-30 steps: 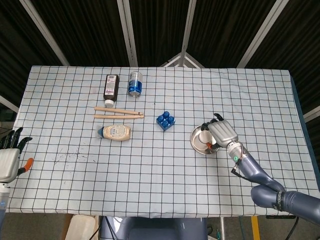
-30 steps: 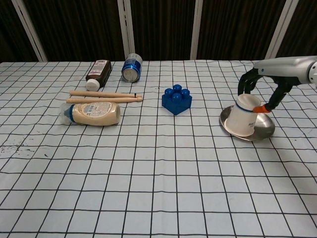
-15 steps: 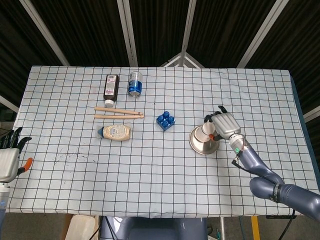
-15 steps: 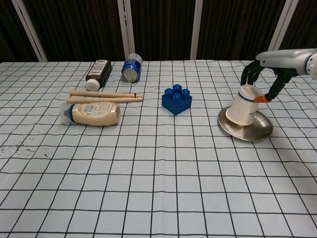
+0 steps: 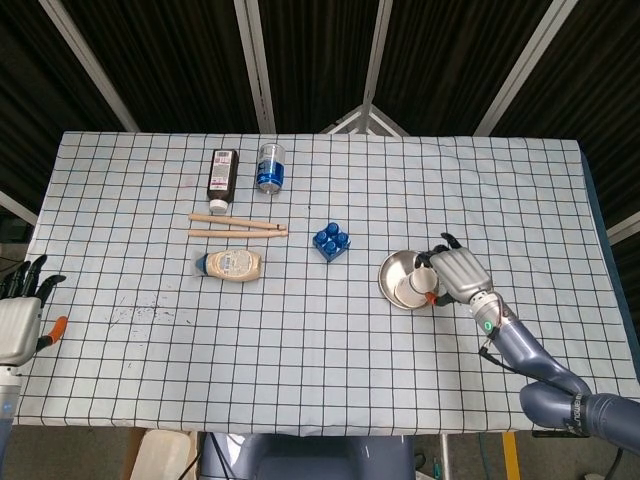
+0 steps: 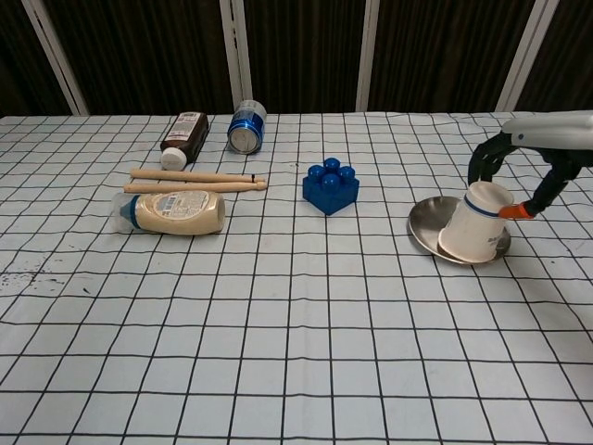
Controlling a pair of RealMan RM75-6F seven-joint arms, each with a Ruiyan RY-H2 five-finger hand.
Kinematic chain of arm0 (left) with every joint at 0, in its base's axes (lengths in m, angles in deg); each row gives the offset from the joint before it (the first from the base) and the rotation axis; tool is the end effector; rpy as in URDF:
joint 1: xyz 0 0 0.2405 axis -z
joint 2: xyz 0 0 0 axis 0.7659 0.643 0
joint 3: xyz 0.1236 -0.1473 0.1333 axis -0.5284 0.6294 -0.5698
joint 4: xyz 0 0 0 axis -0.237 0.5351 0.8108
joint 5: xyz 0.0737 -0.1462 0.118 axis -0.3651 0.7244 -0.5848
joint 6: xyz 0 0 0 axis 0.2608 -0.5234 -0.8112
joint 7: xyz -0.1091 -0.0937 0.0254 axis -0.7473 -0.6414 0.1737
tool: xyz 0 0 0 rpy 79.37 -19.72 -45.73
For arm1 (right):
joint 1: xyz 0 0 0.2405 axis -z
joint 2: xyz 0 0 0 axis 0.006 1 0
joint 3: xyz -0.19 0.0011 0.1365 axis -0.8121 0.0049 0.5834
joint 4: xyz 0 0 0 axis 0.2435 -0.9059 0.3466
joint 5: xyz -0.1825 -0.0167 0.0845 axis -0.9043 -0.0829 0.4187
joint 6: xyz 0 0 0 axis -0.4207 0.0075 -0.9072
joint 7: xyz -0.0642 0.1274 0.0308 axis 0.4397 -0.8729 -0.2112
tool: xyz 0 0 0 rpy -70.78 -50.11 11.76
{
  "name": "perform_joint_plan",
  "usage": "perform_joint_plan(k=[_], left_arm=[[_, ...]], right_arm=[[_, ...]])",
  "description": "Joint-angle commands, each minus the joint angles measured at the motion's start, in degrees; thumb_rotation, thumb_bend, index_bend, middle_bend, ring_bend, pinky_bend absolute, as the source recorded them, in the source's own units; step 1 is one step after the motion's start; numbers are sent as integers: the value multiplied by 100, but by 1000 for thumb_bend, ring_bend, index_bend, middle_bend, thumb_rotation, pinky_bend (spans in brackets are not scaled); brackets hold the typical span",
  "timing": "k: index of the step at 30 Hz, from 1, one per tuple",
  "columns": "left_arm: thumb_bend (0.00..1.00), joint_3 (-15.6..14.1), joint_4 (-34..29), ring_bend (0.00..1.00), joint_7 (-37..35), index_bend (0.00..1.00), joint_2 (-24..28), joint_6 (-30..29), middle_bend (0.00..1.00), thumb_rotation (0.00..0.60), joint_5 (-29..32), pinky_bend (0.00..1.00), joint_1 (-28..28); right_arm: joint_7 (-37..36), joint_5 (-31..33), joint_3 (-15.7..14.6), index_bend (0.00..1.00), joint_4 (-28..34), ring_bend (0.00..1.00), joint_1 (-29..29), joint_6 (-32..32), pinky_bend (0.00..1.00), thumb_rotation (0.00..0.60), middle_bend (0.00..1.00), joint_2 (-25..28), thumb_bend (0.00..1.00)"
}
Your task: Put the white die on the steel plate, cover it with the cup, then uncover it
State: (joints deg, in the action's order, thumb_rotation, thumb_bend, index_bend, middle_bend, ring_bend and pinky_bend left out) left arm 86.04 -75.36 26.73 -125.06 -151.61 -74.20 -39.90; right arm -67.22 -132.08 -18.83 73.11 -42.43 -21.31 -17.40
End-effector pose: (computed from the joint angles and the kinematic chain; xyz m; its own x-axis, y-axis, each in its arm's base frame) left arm -0.3074 0.2167 0.1383 0.5575 0.0514 0.8286 0.8245 0.0821 -0.5598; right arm -0.1935 -0.3459 0.0598 0.5138 -0.3654 0.7762 -0.8517 -0.3262 0.4102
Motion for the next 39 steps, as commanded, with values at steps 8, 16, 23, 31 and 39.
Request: perform_joint_plan(k=[8, 16, 23, 31, 39], left_arm=[[468, -2, 14, 0, 9, 231, -6, 26, 0, 600, 7, 98, 12], [468, 15, 44, 0, 48, 231, -26, 40, 0, 600, 60, 98, 18], [468, 14, 43, 0, 79, 233, -34, 41, 0, 600, 77, 98, 17], [467, -2, 19, 0, 104, 235, -37, 33, 0, 600, 55, 98, 17], [468, -15, 6, 0, 129, 237, -45, 19, 0, 600, 33, 98, 15]], right_arm=[[-20, -108, 92, 491, -57, 255, -130, -7, 0, 600, 389, -224, 410], [-97, 85, 226, 491, -759, 255, -309, -205, 0, 600, 389, -588, 409], [-208, 129, 157, 500, -1027, 255, -198, -221, 0, 600, 389, -532, 410], [-425, -318, -154, 500, -584, 255, 201, 133, 0, 600, 389, -205, 410], [-510, -792, -258, 500, -220, 255, 248, 320, 0, 600, 389, -198, 410]])
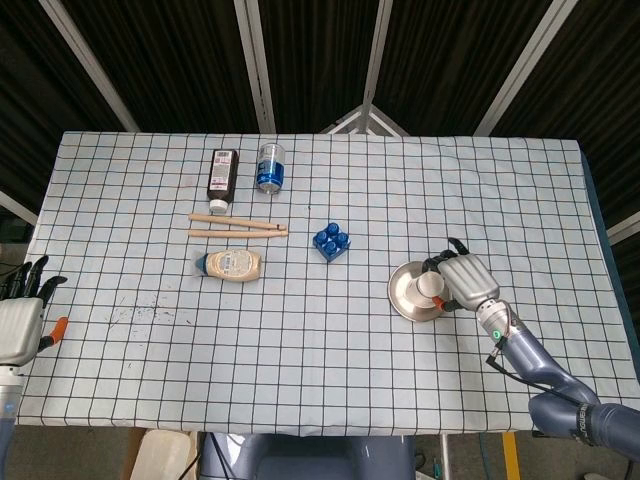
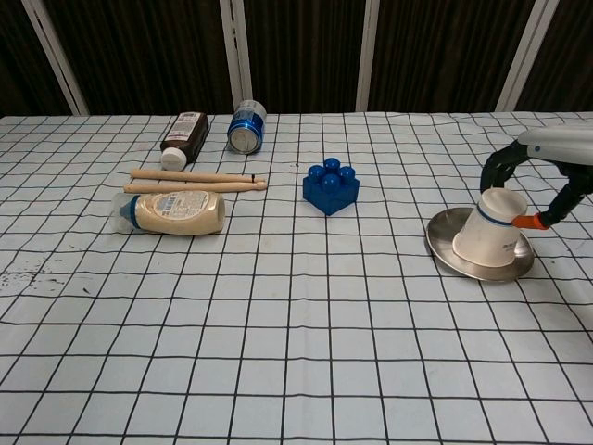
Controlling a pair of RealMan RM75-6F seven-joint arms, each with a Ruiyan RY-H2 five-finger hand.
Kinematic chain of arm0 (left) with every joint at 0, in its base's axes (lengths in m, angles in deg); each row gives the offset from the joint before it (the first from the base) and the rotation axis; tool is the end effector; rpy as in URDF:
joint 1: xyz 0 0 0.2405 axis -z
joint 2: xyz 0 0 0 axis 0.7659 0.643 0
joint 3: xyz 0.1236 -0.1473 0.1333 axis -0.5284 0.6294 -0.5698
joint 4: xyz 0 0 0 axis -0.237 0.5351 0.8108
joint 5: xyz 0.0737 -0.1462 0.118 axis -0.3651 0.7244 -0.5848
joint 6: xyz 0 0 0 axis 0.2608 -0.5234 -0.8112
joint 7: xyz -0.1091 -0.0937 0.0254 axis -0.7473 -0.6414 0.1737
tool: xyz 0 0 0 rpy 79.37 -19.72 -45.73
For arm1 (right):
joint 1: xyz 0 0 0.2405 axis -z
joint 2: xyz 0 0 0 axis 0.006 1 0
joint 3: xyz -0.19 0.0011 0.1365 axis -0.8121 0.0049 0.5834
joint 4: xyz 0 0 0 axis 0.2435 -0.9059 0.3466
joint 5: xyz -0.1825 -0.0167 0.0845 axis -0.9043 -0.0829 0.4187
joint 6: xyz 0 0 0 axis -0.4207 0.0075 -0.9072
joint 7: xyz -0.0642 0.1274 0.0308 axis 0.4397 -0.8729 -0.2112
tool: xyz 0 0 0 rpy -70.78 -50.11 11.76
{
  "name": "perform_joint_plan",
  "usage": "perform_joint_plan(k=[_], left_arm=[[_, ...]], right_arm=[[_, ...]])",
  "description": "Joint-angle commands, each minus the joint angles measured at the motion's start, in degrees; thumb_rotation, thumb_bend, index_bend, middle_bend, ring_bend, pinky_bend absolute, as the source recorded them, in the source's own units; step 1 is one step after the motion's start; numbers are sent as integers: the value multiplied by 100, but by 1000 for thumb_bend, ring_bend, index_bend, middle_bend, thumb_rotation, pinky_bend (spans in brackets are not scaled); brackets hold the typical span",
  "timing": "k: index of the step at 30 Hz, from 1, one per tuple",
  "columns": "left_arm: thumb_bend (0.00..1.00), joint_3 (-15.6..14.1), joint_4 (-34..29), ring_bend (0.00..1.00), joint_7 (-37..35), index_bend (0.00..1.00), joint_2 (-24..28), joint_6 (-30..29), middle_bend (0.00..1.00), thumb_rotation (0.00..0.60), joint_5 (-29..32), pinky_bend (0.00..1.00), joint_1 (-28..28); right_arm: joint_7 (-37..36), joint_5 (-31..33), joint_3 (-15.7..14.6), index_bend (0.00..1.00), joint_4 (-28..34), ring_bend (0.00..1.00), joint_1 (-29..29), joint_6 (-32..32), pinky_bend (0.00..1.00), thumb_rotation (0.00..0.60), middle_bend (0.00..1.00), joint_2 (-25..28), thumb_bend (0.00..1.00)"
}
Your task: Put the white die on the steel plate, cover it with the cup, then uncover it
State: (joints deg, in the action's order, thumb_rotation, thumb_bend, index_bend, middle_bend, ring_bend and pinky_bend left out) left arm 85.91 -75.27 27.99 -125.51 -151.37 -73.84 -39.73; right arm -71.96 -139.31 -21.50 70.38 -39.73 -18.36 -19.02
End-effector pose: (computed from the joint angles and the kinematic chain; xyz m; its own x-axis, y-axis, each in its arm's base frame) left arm -0.3075 0.2169 0.1352 0.5693 0.0600 0.8200 0.8158 0.0825 -0.5724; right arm -0.2102 -0.3307 0.0524 0.5211 -0.3631 0.7724 -0.8437 -0.3561 0.4018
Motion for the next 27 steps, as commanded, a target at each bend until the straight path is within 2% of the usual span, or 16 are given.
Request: perform_joint_plan(k=[1, 15, 20, 27], left_arm=[[468, -3, -3, 0, 1, 238, 2, -11, 0, 600, -3, 98, -6], [468, 11, 32, 0, -9, 242, 0, 13, 0, 600, 30, 98, 2], [467, 31, 31, 0, -56, 244, 23, -13, 0, 600, 52, 98, -17], [467, 11, 20, 0, -43, 244, 18, 26, 0, 600, 28, 98, 4]], right_arm=[[-35, -78, 34, 500, 40, 255, -50, 16, 0, 600, 389, -70, 410], [-139, 341, 558, 506, -577, 255, -512, -347, 0, 600, 389, -541, 410], [-152, 520, 500, 513, -885, 255, -423, -426, 0, 600, 389, -497, 410], [-340, 376, 230, 521, -757, 255, -62, -270, 0, 600, 389, -175, 411]])
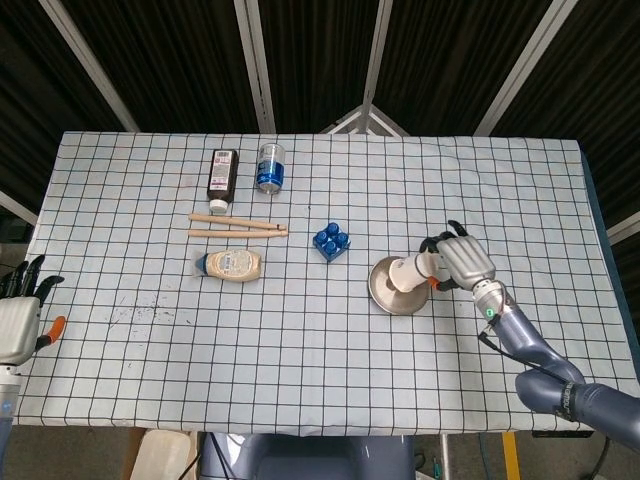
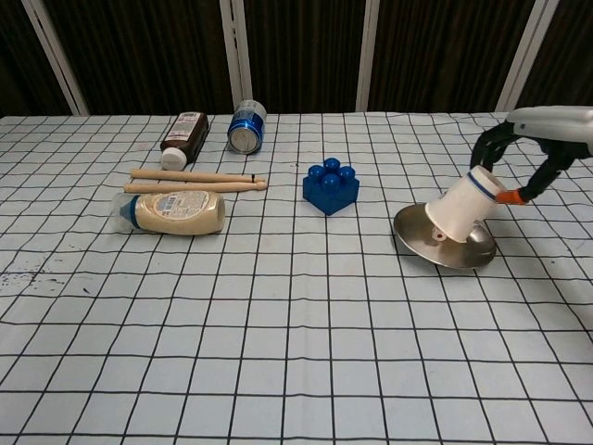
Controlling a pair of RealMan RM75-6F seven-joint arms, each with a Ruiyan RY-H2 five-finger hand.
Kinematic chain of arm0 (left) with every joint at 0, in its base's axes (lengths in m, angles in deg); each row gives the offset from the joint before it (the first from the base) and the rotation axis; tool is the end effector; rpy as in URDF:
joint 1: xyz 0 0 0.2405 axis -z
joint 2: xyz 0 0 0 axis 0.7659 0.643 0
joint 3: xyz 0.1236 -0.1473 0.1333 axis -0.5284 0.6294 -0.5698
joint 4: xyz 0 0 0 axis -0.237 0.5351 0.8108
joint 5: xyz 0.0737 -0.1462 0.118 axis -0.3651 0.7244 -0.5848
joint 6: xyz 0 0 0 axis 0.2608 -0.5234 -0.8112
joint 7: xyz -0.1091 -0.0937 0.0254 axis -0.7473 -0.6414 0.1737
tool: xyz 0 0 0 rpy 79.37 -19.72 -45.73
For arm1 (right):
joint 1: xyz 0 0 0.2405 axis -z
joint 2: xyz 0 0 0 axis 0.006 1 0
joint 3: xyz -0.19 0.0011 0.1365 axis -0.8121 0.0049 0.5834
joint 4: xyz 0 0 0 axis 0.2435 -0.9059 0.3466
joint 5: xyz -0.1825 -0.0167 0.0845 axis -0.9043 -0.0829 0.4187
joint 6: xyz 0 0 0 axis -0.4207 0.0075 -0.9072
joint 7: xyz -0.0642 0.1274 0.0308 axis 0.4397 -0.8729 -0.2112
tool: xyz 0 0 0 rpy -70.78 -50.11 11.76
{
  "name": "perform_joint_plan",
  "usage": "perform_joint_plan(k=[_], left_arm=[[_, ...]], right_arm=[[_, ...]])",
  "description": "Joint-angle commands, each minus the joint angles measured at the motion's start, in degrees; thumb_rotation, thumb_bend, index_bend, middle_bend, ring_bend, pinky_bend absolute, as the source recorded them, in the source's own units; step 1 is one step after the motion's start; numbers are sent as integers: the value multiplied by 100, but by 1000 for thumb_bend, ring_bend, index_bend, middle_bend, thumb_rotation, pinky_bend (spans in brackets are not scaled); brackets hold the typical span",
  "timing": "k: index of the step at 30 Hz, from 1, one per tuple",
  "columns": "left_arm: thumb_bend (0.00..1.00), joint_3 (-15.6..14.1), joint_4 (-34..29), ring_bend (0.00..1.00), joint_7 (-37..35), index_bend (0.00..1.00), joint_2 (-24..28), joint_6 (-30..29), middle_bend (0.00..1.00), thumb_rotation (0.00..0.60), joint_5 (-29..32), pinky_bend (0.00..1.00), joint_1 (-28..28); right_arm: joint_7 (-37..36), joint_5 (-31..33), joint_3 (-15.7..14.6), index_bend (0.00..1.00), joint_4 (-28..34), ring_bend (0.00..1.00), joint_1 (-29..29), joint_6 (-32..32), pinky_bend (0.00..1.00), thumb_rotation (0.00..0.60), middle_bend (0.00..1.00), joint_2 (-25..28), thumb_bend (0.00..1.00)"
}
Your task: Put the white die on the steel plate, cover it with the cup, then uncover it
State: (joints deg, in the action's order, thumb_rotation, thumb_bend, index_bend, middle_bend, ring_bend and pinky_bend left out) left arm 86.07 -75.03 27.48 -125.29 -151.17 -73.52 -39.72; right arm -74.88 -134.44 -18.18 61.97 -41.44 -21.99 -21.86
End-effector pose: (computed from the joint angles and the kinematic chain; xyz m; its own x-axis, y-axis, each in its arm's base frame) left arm -0.3094 0.2177 0.1373 0.5667 0.0599 0.8217 0.8169 0.0894 -0.5699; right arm -0.2227 -0.3651 0.0608 0.4708 -0.3516 0.8091 -0.8803 -0.2469 0.4050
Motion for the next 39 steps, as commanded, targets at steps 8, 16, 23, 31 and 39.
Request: perform_joint_plan(k=[8, 16, 23, 31, 39], left_arm=[[468, -14, -17, 0, 55, 245, -23, 4, 0, 600, -10, 98, 8], [467, -10, -15, 0, 51, 245, -19, -17, 0, 600, -10, 98, 0], [468, -20, 0, 0, 33, 248, -15, 21, 0, 600, -16, 98, 14], [468, -3, -1, 0, -60, 249, 21, -37, 0, 600, -31, 98, -14], [468, -5, -1, 0, -38, 249, 3, -28, 0, 600, -35, 98, -4]], right_arm=[[-131, -804, -395, 521, 725, 255, 377, 575, 0, 600, 389, 369, 410], [43, -1211, -398, 522, 1194, 255, 374, 896, 0, 600, 389, 365, 410], [271, -1022, -191, 521, 1208, 255, 251, 857, 0, 600, 389, 268, 410], [604, -666, 223, 521, 748, 255, 334, 1336, 0, 600, 389, 514, 410], [1045, -399, 182, 521, -406, 255, 453, 1353, 0, 600, 389, 514, 410]])
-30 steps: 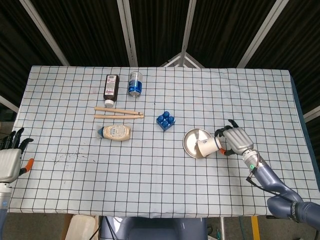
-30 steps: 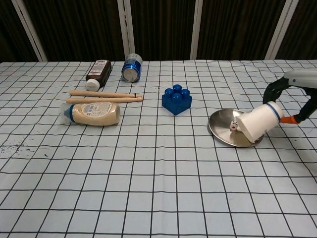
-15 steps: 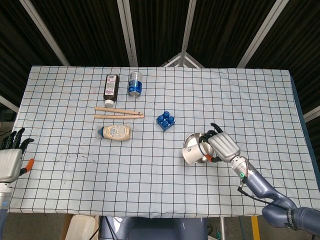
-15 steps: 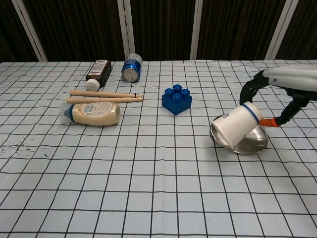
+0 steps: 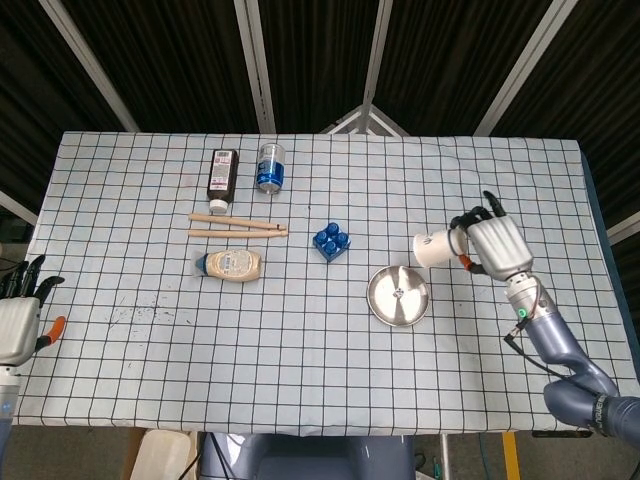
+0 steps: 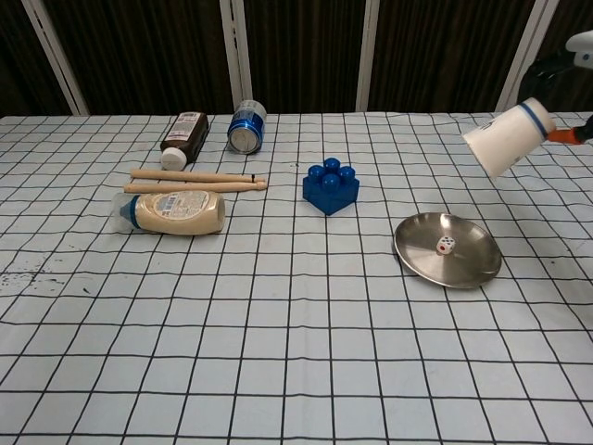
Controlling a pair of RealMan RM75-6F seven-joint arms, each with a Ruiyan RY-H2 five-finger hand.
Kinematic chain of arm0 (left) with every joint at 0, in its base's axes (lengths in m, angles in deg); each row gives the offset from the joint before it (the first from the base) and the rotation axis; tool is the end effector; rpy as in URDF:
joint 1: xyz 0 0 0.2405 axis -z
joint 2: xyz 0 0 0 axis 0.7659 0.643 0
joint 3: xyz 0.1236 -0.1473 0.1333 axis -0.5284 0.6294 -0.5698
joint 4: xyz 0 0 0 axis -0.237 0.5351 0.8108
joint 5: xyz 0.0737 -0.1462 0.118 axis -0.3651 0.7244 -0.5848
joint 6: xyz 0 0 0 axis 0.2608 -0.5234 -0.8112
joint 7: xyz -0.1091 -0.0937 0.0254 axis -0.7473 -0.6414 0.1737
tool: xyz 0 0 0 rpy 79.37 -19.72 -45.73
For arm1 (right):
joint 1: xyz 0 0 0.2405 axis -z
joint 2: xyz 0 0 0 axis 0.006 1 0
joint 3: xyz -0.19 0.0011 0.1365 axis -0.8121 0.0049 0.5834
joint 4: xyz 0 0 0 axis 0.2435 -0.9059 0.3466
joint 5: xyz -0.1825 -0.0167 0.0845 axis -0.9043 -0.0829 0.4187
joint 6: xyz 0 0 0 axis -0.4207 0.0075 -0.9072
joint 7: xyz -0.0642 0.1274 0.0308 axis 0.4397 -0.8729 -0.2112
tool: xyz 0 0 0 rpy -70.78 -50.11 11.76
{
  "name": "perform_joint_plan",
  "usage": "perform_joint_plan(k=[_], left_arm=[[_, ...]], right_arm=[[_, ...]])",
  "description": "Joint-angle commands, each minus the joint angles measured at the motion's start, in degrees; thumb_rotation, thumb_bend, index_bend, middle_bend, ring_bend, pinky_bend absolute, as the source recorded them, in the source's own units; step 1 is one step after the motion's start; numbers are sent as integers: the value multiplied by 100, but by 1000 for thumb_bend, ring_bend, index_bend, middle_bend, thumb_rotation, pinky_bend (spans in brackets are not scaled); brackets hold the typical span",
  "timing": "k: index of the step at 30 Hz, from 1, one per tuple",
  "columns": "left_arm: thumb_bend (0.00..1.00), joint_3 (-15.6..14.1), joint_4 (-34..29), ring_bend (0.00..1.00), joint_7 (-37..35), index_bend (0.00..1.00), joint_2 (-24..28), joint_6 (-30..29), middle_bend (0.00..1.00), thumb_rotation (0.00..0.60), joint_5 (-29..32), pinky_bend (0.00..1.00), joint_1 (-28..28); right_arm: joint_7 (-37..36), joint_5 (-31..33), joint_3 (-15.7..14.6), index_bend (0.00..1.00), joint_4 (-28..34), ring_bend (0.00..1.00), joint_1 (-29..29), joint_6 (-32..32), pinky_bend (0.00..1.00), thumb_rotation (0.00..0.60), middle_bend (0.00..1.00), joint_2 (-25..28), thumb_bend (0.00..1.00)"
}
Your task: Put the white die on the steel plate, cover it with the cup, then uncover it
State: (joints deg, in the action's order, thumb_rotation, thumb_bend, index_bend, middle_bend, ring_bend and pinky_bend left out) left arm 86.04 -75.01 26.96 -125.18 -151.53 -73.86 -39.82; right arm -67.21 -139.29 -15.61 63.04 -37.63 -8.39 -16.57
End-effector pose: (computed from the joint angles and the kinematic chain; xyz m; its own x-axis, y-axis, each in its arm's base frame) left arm -0.3089 0.2172 0.1385 0.5628 0.0530 0.8249 0.8203 0.0871 -0.5653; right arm -0.2198 -0.3690 0.1254 0.6132 -0.0410 0.7888 -0.7700 -0.2538 0.5854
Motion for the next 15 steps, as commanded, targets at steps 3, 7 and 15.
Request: perform_joint_plan(k=[3, 7, 15], left_arm=[[468, -6, -3, 0, 41, 249, -18, 20, 0, 600, 2, 98, 13], [468, -6, -4, 0, 60, 249, -22, 14, 0, 600, 12, 98, 8], [468, -14, -11, 0, 67, 249, -20, 12, 0, 600, 8, 98, 4]], right_arm=[[608, -9, -269, 521, -934, 255, 98, -79, 0, 600, 389, -96, 411], [1107, -140, -512, 521, -1387, 255, 139, -147, 0, 600, 389, -268, 410], [1369, -118, -544, 521, -1713, 255, 177, -127, 0, 600, 389, -690, 410]])
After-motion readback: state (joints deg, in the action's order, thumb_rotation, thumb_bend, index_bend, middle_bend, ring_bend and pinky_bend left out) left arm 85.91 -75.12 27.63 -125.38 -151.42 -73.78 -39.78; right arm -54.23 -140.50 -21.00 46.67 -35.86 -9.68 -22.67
